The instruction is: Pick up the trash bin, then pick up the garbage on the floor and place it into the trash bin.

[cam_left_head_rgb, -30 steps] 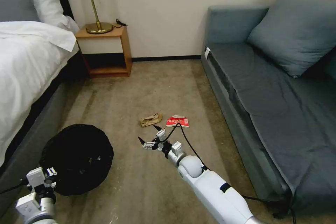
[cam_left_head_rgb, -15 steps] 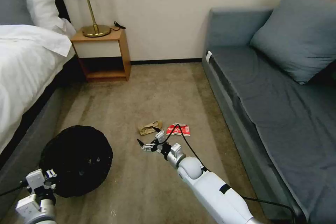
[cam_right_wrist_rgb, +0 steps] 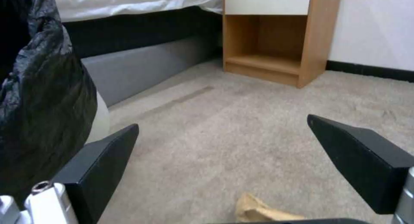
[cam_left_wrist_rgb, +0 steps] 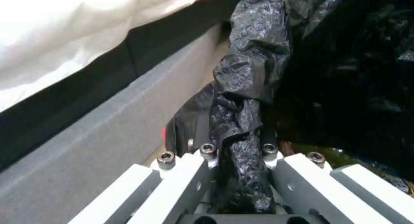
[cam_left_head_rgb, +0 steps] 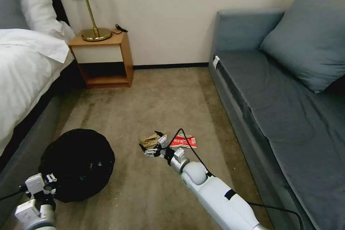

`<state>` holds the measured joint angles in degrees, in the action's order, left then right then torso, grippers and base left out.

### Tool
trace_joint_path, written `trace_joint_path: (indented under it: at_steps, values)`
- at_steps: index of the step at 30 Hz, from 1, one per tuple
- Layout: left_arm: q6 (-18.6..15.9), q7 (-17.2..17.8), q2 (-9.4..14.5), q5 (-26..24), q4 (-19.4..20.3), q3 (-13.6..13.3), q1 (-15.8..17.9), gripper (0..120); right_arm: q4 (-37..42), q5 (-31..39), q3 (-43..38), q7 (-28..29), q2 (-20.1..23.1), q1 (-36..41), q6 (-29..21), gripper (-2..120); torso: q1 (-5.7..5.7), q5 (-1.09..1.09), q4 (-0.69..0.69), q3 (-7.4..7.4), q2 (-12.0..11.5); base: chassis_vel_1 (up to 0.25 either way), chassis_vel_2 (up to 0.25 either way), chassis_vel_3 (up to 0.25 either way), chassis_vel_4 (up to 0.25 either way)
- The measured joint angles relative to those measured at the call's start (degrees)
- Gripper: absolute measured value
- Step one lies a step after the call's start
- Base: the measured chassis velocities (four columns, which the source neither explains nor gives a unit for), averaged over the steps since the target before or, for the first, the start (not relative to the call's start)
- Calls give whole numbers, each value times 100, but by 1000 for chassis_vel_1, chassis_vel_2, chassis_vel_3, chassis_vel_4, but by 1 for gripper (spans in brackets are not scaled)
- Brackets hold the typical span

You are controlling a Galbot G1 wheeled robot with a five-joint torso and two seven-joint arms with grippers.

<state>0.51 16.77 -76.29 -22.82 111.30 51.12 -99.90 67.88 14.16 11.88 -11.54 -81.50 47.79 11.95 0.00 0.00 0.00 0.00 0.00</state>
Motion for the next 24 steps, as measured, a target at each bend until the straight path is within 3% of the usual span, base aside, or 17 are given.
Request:
trace_joint_path:
  at_steps: [24]
  values:
    - [-7, 2, 26, -47, 3, 13, 4, 3, -195, -257, 35, -210, -20, -82, 11, 100, 0, 0, 0, 0, 0, -104, 106, 109, -104]
